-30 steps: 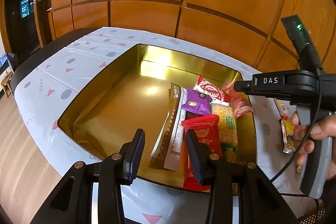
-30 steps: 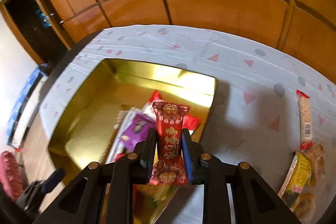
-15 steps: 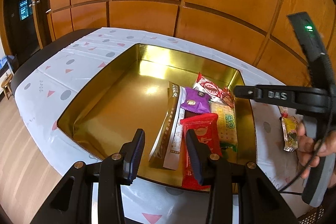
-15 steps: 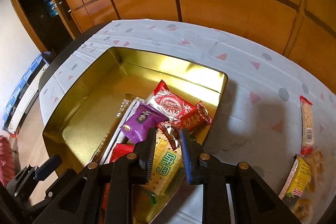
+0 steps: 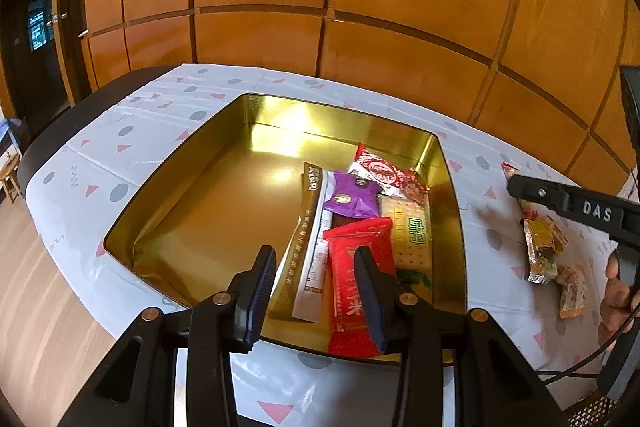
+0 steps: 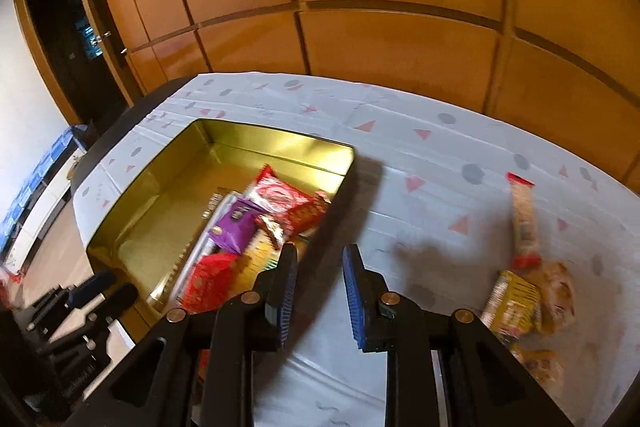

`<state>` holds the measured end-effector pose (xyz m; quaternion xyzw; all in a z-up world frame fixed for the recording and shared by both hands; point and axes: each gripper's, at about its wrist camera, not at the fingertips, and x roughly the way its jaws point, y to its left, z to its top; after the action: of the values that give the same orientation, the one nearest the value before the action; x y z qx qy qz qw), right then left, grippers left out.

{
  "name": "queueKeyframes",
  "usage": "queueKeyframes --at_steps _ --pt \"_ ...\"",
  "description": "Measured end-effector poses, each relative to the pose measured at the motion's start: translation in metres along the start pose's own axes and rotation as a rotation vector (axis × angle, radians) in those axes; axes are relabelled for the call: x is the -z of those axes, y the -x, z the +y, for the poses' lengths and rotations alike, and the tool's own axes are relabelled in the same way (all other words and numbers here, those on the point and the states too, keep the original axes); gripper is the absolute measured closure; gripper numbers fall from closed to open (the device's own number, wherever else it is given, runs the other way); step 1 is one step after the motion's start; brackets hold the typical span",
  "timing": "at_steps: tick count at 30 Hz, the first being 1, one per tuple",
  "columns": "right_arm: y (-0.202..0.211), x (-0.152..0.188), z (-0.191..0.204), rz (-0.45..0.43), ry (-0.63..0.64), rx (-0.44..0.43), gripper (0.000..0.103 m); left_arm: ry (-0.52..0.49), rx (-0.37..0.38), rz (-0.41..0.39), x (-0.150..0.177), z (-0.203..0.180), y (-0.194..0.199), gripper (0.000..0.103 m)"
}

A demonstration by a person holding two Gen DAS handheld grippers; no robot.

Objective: Organize snacks
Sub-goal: 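Carry the small red candy bar into the tin box and open the right gripper, then move the left gripper to the pile and grasp the yellow chip bag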

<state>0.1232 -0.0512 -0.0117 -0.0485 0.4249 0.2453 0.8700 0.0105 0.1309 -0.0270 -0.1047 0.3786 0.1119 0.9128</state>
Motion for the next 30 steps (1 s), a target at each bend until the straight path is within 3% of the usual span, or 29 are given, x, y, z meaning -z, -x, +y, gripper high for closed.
queueKeyframes --at_steps 11,25,30 --pt "0.035 0.025 -0.062 -0.013 -0.039 0.116 0.061 -0.056 0.025 -0.019 -0.004 -0.020 0.008 0.062" --pt "0.082 0.046 -0.174 -0.026 -0.173 0.328 0.055 -0.144 0.068 -0.007 -0.003 -0.057 0.009 0.062" --pt "0.091 0.056 -0.205 -0.025 -0.214 0.382 0.040 -0.186 0.083 0.000 -0.002 -0.069 0.009 0.062"
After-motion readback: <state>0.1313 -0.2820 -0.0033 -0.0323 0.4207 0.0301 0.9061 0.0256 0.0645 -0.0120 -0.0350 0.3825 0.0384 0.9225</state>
